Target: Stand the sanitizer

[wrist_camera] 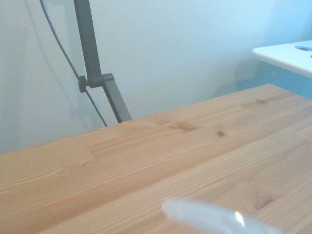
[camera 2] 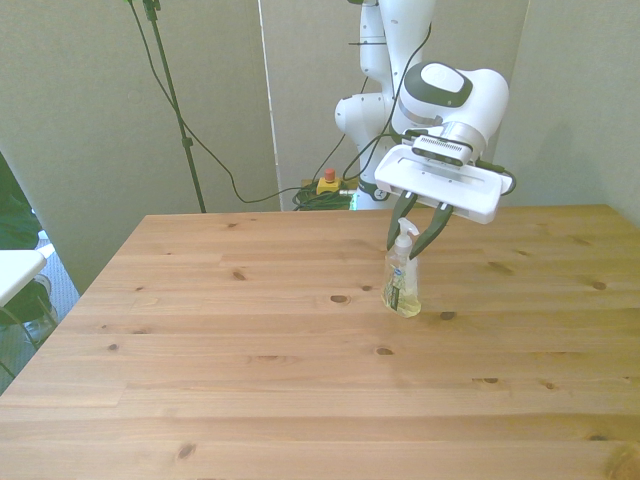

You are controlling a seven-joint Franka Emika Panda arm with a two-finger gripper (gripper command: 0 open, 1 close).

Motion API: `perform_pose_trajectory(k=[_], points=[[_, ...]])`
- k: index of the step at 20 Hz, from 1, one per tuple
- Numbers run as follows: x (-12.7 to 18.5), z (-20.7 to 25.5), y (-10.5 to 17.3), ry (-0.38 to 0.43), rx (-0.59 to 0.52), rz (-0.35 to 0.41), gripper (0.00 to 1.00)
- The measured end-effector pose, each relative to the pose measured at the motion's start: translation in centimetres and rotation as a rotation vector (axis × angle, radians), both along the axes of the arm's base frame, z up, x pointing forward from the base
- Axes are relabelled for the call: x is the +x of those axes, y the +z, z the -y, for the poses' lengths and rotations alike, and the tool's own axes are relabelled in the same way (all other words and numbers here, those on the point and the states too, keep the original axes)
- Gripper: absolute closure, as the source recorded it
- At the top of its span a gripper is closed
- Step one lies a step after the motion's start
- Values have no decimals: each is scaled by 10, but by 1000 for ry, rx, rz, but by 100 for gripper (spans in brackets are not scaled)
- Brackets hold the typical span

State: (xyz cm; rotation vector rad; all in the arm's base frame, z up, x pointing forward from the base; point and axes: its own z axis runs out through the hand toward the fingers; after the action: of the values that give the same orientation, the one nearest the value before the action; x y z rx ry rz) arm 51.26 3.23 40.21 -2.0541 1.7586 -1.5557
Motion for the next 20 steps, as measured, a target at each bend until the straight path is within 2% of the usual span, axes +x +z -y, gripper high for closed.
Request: perform_pose_trajectory(k=[4,9,14,20], points=[[-1,-2,-6,1,14,-14,0],[-5,-5,-14,19,89,-90,0],[-10,-6,-7,109,175,-236,0],[-35,-29,-28,254,253,-447,0]])
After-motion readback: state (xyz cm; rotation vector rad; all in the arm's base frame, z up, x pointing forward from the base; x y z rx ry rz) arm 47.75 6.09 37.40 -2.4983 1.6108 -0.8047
